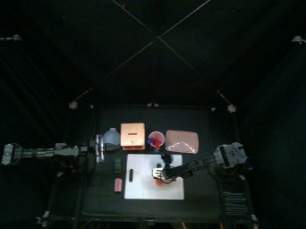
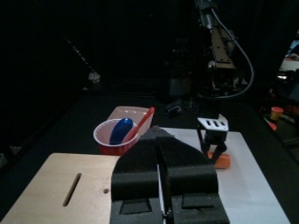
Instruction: Place carrot on cutting board
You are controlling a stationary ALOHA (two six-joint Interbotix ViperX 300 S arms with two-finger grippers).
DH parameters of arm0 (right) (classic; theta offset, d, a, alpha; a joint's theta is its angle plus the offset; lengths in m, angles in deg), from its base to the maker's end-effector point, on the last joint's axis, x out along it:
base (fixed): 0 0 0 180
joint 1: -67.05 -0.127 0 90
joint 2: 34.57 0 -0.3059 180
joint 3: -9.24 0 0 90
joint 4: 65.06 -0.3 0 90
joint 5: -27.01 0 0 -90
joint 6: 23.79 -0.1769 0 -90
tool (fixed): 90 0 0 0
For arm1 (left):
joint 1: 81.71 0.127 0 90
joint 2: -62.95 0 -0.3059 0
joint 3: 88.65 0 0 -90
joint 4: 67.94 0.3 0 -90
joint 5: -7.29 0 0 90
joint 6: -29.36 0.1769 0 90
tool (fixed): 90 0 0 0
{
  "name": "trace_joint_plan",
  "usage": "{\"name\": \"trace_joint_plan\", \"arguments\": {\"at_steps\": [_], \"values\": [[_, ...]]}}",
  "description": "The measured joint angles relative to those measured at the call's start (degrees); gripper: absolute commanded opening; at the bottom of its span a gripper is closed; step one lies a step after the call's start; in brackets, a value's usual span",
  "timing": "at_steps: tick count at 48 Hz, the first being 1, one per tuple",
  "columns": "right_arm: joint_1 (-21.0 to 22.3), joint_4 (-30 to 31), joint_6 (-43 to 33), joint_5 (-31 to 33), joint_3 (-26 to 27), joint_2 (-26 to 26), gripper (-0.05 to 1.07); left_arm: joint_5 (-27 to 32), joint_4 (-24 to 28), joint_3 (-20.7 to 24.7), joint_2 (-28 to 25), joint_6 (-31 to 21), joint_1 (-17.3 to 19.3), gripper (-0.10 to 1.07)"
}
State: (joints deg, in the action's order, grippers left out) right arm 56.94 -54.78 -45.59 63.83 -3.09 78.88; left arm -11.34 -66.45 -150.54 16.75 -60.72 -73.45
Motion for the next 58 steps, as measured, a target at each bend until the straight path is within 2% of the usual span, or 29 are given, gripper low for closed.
{"name": "trace_joint_plan", "arguments": {"at_steps": [7, 13, 22, 28, 37, 46, 54, 58], "values": [[0.00, 1.41, 0.09, 2.90, 0.00, -2.99, 0.98, 0.00, 0.00, 0.00, -0.09, 0.00, 0.00, 0.03], [-0.18, 3.34, -0.09, 2.99, 0.18, -5.80, 0.98, 0.00, 0.00, 0.00, -0.09, -0.09, 0.00, 0.03], [-0.70, 10.63, -0.09, 1.49, 0.18, -9.05, 0.98, 0.00, 0.00, 0.00, -0.09, 0.00, 0.00, 0.03], [-1.93, 22.76, 2.72, -1.85, -1.85, -13.10, 0.98, 0.00, 0.00, 0.00, -0.09, -0.09, 0.00, 0.03], [-2.46, 41.92, 11.16, -13.71, -9.14, -21.18, 0.98, 0.00, -0.88, 0.88, -0.09, -0.09, 0.00, 0.03], [-1.41, 53.53, 15.73, -21.80, -15.64, -26.89, 0.98, -0.09, -2.02, 2.72, -0.09, -0.26, -1.67, 0.03], [-1.05, 62.58, 17.75, -23.03, -18.19, -32.87, 0.98, 0.09, -4.39, 3.08, -0.09, -0.26, -5.36, 0.04], [-0.97, 65.83, 17.84, -23.12, -18.81, -35.33, 0.98, 0.35, -5.10, 3.08, -0.09, -0.26, -6.06, 0.06]]}}
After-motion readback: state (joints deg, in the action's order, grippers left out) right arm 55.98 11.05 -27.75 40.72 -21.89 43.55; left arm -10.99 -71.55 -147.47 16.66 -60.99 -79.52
